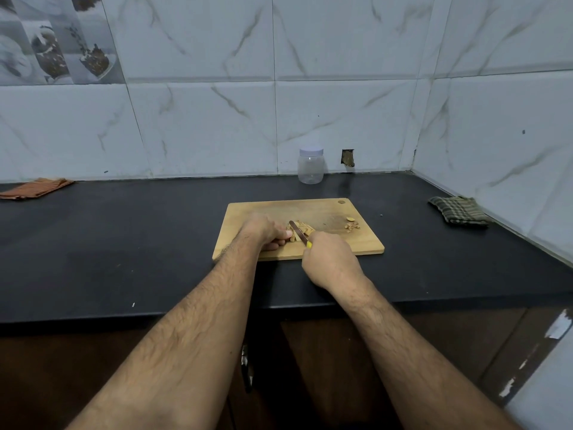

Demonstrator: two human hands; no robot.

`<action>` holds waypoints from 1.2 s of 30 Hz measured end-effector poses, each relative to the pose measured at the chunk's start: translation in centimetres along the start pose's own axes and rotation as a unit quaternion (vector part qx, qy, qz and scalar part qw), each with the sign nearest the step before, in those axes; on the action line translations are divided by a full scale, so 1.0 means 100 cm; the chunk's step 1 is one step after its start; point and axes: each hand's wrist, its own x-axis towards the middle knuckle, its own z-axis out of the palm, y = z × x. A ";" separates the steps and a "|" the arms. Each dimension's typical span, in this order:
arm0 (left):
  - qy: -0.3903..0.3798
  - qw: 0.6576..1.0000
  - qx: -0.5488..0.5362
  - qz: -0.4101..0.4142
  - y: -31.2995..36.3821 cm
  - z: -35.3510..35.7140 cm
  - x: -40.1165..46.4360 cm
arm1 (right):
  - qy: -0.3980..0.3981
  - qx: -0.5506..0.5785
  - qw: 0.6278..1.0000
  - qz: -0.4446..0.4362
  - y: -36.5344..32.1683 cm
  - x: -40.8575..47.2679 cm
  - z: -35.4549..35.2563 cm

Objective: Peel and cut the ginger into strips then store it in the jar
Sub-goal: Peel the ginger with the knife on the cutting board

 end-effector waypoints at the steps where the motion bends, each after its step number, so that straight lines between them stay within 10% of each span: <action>1: 0.001 1.000 -0.002 0.003 0.000 0.000 0.001 | 0.002 0.000 1.000 -0.003 0.000 0.002 0.001; 36: 0.006 0.999 -0.027 0.016 -0.004 -0.001 -0.003 | 0.003 -0.003 1.000 -0.003 -0.002 0.005 0.011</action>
